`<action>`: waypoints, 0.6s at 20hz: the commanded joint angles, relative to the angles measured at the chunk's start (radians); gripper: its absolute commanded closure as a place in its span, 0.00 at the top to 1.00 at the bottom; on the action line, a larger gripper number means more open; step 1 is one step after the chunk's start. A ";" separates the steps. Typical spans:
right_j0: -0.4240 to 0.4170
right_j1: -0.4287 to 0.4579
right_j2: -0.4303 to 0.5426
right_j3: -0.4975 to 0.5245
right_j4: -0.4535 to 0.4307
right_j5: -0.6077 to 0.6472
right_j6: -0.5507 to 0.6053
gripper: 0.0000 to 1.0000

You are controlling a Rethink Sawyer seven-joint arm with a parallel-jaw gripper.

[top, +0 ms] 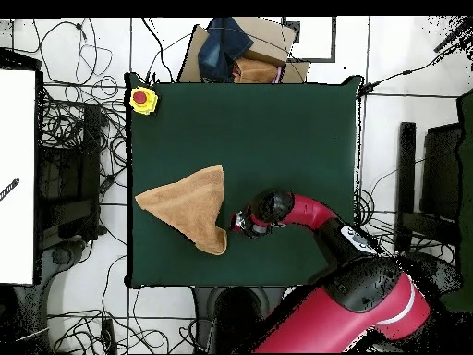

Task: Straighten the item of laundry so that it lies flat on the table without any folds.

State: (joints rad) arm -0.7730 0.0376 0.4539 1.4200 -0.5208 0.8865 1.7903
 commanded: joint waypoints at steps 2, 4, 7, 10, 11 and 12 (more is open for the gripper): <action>0.041 0.134 0.043 -0.097 -0.091 -0.058 -0.264 1.00; 0.046 0.135 0.037 -0.104 -0.097 -0.063 -0.259 1.00; 0.044 0.131 0.035 -0.098 -0.105 -0.075 -0.258 1.00; 0.044 0.127 0.034 -0.097 -0.110 -0.077 -0.259 1.00; 0.043 0.128 0.036 -0.098 -0.110 -0.079 -0.260 1.00; 0.042 0.134 0.037 -0.100 -0.110 -0.081 -0.263 1.00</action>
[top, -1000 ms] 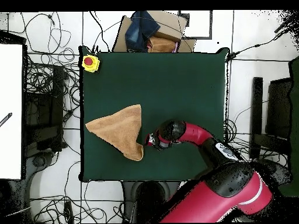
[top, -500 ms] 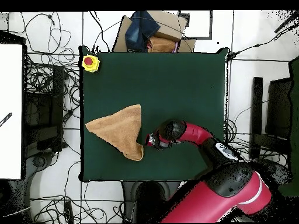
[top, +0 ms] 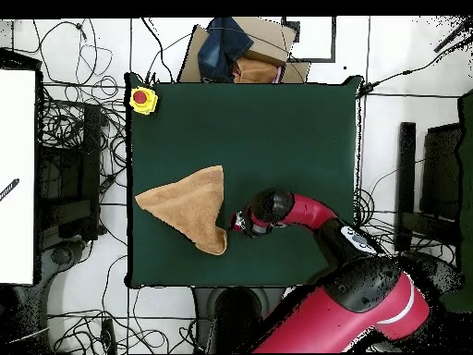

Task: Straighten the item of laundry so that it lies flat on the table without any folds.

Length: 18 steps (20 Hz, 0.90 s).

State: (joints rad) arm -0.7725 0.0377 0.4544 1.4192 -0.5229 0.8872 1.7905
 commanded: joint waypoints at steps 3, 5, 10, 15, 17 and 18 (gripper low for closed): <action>0.032 0.141 0.036 -0.086 -0.111 -0.104 -0.258 1.00; 0.020 0.155 0.040 -0.087 -0.098 -0.105 -0.258 1.00; -0.050 0.195 0.062 -0.034 -0.026 -0.141 -0.198 1.00; 0.010 0.106 0.036 -0.009 -0.095 -0.172 -0.137 1.00; 0.027 0.065 0.034 0.007 -0.132 -0.210 -0.125 1.00; 0.032 0.046 0.032 0.020 -0.146 -0.231 -0.113 1.00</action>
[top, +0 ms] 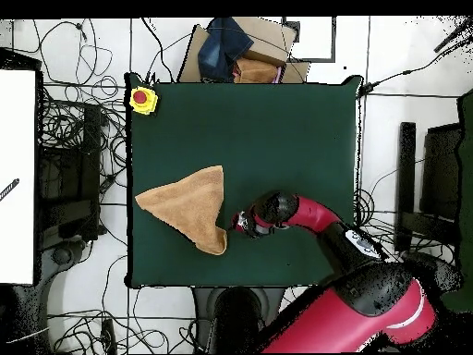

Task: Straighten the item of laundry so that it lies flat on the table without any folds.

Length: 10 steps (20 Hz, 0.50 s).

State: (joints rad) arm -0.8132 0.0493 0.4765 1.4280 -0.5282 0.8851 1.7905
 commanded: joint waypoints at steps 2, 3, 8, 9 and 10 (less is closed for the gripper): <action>0.067 0.032 0.012 0.025 -0.142 -0.248 -0.093 1.00; 0.060 0.038 0.014 0.030 -0.138 -0.253 -0.086 1.00; 0.001 0.085 0.052 0.044 -0.088 -0.243 -0.099 1.00; 0.001 0.084 0.054 0.044 -0.086 -0.238 -0.100 1.00; 0.001 0.083 0.054 0.048 -0.084 -0.237 -0.097 1.00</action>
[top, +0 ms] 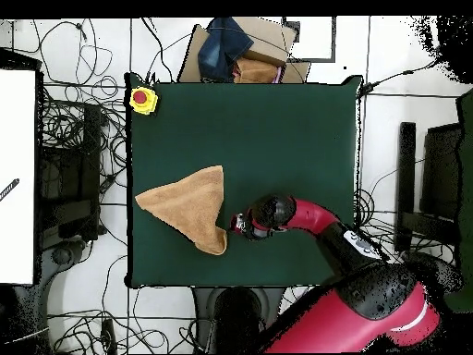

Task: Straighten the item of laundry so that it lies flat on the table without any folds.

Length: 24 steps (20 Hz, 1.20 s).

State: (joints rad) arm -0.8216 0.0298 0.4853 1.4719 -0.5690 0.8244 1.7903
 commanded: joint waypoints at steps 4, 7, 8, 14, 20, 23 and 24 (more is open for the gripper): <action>-0.017 0.102 0.054 0.039 -0.019 -0.187 -0.073 1.00; -0.026 0.065 0.057 0.086 -0.007 -0.193 -0.039 1.00; -0.024 0.038 0.057 0.112 -0.003 -0.187 -0.025 1.00; 0.027 -0.168 0.061 0.311 0.052 -0.193 0.131 1.00; 0.081 -0.254 0.051 0.345 0.124 -0.161 0.156 1.00; 0.088 -0.220 0.040 0.333 0.140 -0.198 0.142 1.00; 0.093 -0.211 0.034 0.328 0.146 -0.210 0.136 1.00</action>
State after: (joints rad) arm -0.7741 -0.1750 0.4898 1.7977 -0.4846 0.6844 1.7903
